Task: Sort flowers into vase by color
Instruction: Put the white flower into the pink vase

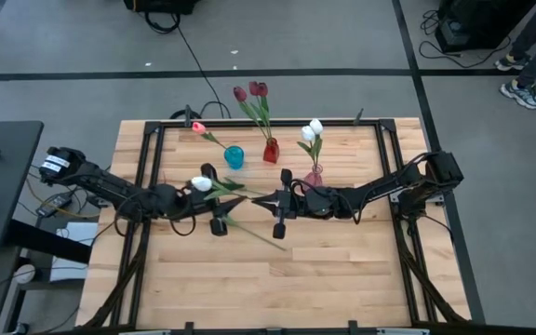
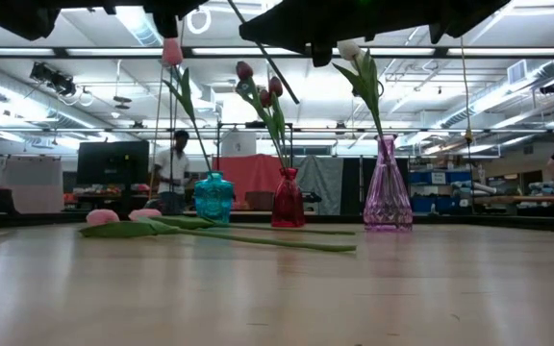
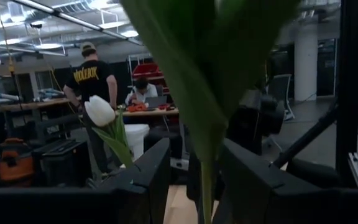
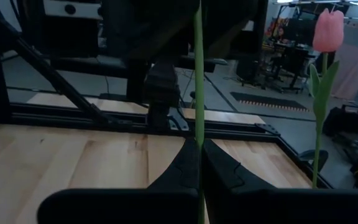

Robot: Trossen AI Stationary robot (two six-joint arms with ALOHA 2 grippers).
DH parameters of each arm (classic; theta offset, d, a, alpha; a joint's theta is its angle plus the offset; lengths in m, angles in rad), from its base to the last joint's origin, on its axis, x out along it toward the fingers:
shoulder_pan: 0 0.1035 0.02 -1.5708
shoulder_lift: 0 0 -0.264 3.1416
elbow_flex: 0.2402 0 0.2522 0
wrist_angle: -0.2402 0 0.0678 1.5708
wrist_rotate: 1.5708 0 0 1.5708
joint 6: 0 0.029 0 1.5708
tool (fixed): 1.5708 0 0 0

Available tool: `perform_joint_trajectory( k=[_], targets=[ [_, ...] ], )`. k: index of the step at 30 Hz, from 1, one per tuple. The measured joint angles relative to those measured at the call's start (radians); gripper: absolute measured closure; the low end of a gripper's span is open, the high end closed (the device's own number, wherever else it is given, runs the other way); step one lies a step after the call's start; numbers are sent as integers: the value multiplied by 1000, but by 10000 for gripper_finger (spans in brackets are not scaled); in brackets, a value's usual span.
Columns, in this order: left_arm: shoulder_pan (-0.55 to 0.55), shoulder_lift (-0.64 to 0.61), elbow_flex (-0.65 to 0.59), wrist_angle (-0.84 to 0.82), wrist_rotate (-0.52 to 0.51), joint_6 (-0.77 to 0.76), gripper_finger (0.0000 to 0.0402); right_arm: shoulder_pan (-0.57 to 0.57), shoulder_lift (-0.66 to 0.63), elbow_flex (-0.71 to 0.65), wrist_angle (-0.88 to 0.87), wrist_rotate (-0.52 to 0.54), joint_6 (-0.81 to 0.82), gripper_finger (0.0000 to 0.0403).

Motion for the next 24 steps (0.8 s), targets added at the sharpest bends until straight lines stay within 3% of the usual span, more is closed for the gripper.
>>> perform_joint_trajectory(
  k=[5, 8, 12, 16, 24],
  targets=[
    [0, -2, 1, 5, 0, 9, 267, 0, 0, 0, 0, 1, 0, 392],
    [0, -2, 1, 7, 0, 9, 304, 0, 0, 0, 0, 1, 0, 392],
    [0, -2, 1, 3, 10, 14, 385, -1, 0, 0, -7, 4, 3, 392],
    [0, -2, 1, -3, 15, 14, 390, -1, 0, 0, -18, 6, 4, 385],
    [0, -2, 1, -25, 15, 16, 396, -1, 0, 0, -31, 22, 36, 292]
  ],
)
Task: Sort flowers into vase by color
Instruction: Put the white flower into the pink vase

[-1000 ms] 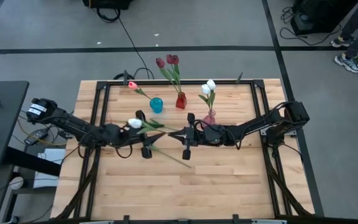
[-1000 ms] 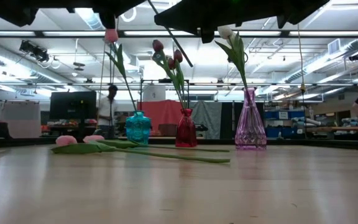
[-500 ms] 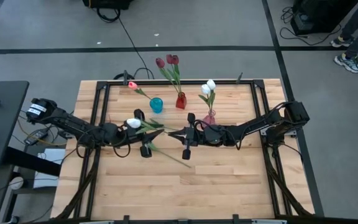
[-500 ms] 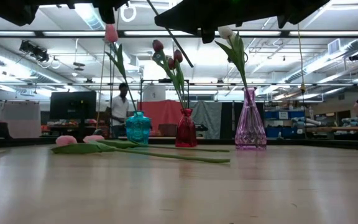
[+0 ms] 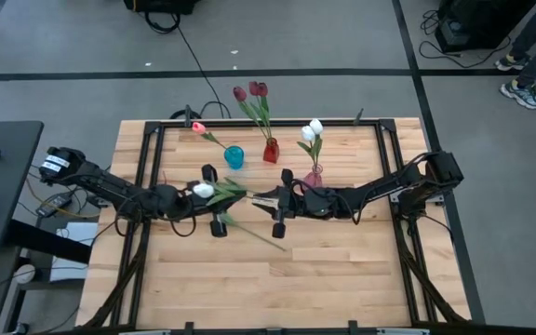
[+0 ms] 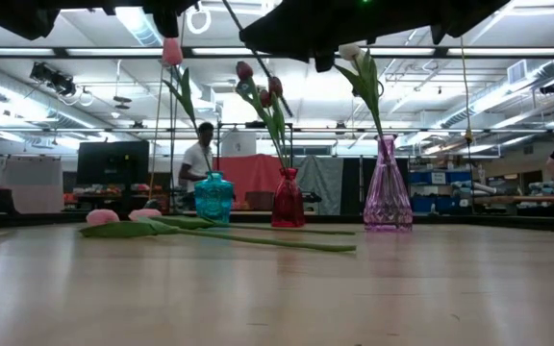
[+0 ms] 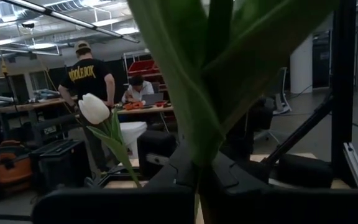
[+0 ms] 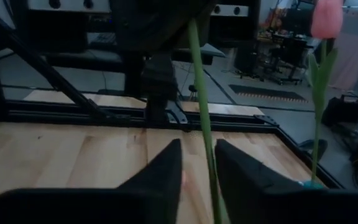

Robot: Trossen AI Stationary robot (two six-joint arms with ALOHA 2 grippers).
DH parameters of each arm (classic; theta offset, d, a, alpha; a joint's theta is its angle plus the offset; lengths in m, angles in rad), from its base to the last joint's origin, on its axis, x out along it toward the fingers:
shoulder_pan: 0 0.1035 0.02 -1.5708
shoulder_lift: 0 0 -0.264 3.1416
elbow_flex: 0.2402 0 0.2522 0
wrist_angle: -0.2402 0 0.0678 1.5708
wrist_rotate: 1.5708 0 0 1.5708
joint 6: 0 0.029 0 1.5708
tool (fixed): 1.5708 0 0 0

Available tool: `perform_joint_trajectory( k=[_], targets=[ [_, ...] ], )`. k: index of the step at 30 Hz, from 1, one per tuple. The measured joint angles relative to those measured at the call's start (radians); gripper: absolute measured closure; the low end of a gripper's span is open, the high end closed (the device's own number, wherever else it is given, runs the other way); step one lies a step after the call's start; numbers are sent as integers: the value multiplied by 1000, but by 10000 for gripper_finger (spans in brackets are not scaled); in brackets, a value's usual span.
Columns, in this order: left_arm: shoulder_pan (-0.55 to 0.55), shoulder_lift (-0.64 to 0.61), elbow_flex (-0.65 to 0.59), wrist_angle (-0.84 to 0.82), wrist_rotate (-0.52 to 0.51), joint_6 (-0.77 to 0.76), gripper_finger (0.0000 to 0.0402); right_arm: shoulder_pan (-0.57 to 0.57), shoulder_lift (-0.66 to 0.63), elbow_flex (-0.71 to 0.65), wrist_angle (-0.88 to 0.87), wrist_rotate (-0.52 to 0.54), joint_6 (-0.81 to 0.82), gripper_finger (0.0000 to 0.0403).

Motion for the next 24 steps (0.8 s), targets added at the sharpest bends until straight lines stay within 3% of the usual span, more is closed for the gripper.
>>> perform_joint_trajectory(
  k=[3, 7, 15, 19, 24],
  targets=[
    [0, 0, 0, -25, 0, -4, 397, 0, -27, 0, -59, 63, 23, 253],
    [2, 0, 0, -64, 0, -33, 397, 0, -103, 0, -172, 54, 53, 216],
    [71, 2, 0, -178, 79, -157, 398, -9, -262, -28, -413, 88, 99, 204],
    [115, 7, 0, -228, 155, -215, 398, -19, -366, -143, -371, 120, 147, 206],
    [160, 24, 1, -223, 170, -217, 398, -49, -483, -359, -208, 148, 186, 206]
  ],
)
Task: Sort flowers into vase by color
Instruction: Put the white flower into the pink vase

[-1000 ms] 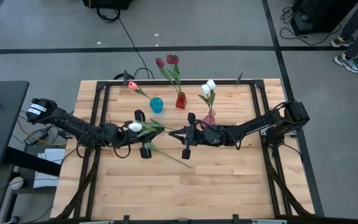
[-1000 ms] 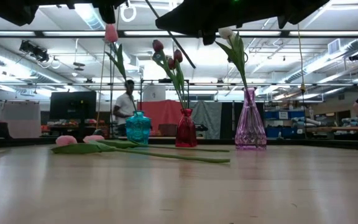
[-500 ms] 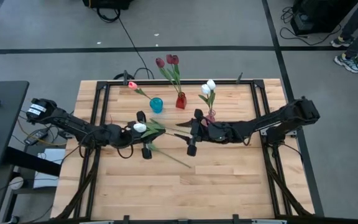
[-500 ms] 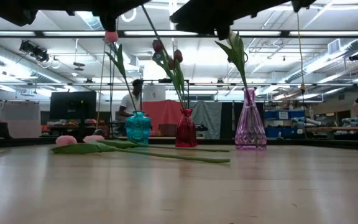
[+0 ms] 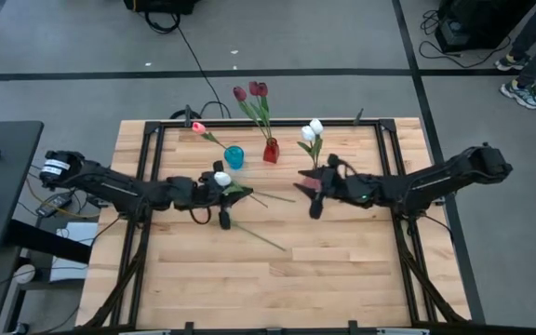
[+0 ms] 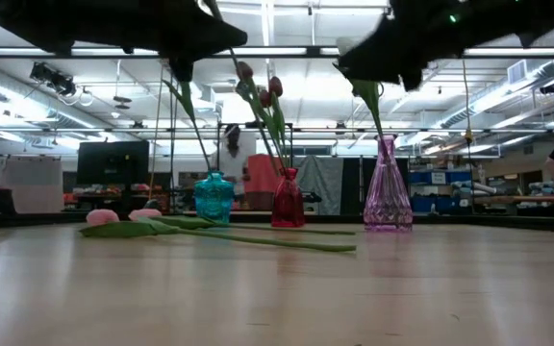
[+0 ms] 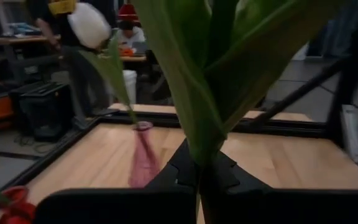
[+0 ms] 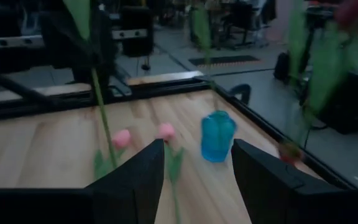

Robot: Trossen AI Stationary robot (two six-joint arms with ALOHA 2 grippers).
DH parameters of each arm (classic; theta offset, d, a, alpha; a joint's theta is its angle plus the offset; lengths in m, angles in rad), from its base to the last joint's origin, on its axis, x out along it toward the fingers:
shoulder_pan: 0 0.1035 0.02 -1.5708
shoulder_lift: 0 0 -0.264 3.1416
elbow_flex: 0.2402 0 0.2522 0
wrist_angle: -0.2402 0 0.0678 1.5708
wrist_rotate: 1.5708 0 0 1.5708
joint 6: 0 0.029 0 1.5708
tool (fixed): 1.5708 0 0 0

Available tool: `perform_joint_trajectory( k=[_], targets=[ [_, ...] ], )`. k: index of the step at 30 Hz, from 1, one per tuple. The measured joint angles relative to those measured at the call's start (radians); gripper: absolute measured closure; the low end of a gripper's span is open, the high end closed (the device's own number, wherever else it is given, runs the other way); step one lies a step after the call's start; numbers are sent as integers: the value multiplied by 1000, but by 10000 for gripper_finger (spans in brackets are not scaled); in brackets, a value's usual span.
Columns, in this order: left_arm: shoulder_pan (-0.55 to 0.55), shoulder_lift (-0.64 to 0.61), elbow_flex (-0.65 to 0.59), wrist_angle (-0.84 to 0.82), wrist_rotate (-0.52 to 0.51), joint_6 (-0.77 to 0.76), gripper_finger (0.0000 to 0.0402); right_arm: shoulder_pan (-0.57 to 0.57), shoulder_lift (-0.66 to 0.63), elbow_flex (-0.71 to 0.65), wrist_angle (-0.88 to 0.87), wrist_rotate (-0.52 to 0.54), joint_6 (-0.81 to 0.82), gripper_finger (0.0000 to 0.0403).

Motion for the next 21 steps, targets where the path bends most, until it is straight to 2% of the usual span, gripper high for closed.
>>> perform_joint_trajectory(
  k=[4, 10, 14, 17, 21],
  targets=[
    [66, 50, 45, -5, 21, 1, 398, -37, -83, -135, 127, -18, 2, 206],
    [159, 226, 216, -47, 103, 16, 398, -78, -185, -210, 129, -75, -63, 206],
    [201, 365, 358, -56, 132, 58, 397, -67, -251, -218, 38, -73, -83, 206],
    [225, 445, 459, -54, 175, 64, 397, -46, -316, -219, -77, -14, -56, 206],
    [245, 490, 557, -79, 305, 36, 397, -18, -420, -218, -215, 42, -32, 206]
  ],
)
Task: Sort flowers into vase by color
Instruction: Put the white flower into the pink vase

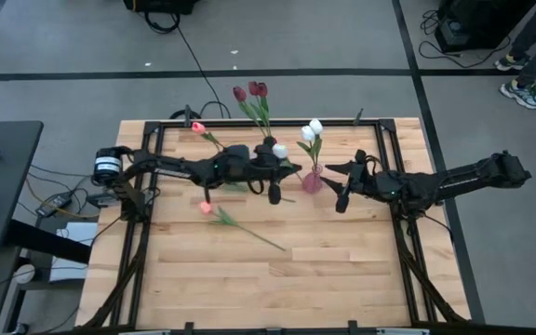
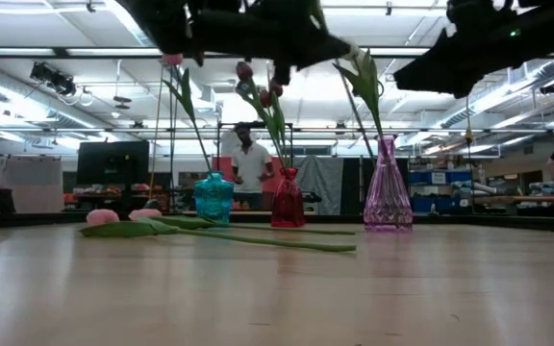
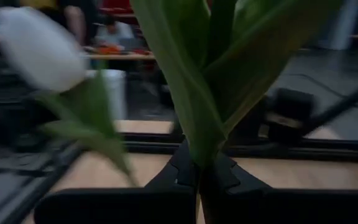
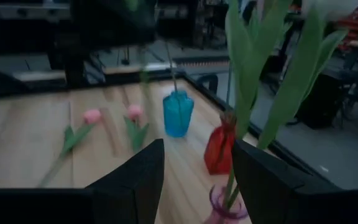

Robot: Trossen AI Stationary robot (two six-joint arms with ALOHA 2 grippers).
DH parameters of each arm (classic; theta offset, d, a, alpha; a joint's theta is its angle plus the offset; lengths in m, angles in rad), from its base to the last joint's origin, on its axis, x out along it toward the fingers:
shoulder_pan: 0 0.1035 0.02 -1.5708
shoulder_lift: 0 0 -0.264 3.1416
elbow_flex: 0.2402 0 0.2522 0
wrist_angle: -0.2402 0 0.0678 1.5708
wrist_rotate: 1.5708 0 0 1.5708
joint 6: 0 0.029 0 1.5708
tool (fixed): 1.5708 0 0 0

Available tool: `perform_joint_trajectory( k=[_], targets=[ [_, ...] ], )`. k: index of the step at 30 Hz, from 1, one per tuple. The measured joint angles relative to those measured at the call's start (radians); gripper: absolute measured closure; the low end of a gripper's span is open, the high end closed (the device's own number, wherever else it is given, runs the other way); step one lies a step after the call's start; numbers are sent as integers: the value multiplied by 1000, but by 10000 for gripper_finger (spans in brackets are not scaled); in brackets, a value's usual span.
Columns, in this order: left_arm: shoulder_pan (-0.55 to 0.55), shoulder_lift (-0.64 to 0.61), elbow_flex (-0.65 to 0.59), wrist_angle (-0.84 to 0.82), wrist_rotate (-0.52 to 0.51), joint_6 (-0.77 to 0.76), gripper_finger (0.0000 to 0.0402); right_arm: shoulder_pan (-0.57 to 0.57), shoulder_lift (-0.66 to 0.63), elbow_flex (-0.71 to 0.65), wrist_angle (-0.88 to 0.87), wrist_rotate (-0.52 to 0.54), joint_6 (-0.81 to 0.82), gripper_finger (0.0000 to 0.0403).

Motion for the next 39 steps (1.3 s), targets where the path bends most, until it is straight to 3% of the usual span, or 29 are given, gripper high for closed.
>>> perform_joint_trajectory(
  k=[5, 13, 21, 33, 39],
  targets=[
    [9, -6, 114, -136, 59, 6, 397, 8, -136, 2, -129, 4, -6, 206],
    [18, -5, 175, -106, 46, 96, 396, 7, -244, 0, -230, 69, -29, 207],
    [55, 30, 182, -38, 52, 111, 396, 7, -248, 0, -226, 66, -49, 207],
    [78, 125, 312, -226, 74, 121, 396, 8, -248, 0, -227, 21, -26, 207],
    [78, 136, 317, -220, 74, 125, 396, 8, -247, 0, -225, 21, -25, 207]
  ],
)
